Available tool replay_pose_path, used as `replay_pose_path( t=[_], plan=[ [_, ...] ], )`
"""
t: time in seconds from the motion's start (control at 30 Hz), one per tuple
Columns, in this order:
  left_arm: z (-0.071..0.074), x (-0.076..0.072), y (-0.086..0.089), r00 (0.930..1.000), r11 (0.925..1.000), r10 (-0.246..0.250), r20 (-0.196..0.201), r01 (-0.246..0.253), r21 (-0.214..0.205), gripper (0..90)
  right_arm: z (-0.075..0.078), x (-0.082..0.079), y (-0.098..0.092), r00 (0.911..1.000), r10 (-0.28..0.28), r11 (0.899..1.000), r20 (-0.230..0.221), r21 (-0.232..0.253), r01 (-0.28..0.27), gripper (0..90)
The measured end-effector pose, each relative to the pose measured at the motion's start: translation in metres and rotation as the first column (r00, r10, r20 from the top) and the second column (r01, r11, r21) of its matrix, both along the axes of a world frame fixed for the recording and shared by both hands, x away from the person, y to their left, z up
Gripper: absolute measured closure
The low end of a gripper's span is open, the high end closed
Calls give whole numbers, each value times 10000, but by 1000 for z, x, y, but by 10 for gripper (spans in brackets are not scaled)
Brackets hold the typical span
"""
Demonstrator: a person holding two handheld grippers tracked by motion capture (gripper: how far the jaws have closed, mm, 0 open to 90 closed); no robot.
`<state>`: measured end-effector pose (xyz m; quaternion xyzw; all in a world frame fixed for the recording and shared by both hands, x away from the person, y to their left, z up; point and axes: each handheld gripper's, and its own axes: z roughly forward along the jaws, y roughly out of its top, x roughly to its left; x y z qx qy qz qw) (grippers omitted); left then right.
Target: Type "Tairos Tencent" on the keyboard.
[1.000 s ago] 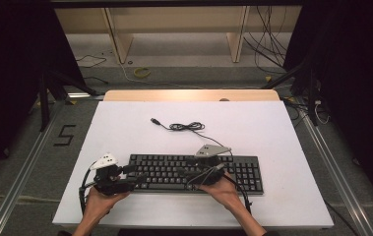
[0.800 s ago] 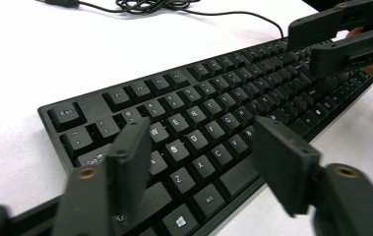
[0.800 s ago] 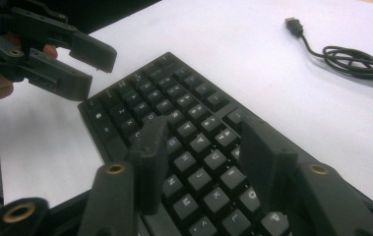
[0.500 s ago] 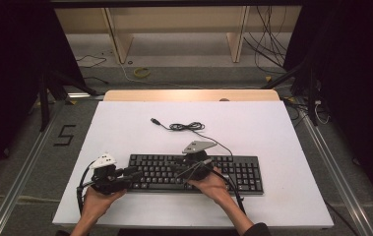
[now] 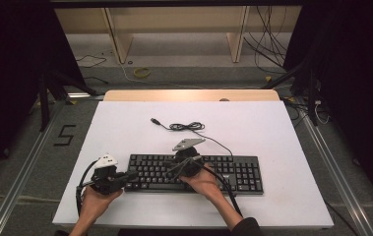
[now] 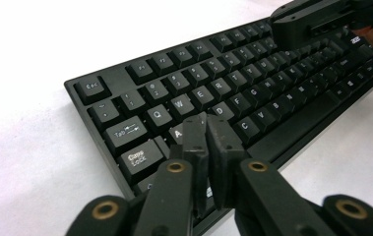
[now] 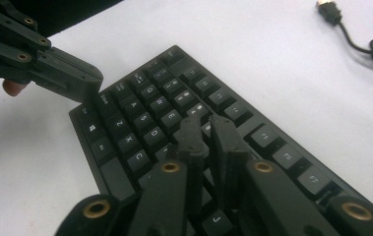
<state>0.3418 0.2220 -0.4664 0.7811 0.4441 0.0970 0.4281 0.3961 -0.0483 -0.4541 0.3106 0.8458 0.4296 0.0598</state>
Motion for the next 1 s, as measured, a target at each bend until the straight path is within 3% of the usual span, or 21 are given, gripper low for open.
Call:
replay_pose_path(
  t=[0.37,1.0],
  plan=[
    [-4,3,0,9994,9993,1,-351,11,362,890,-10,5,19,9997,12,9992,-257,-388,-22,900],
    [-11,8,2,9968,9972,163,-783,-105,737,891,-20,11,24,9990,-155,9977,-431,-668,126,900]
  ],
)
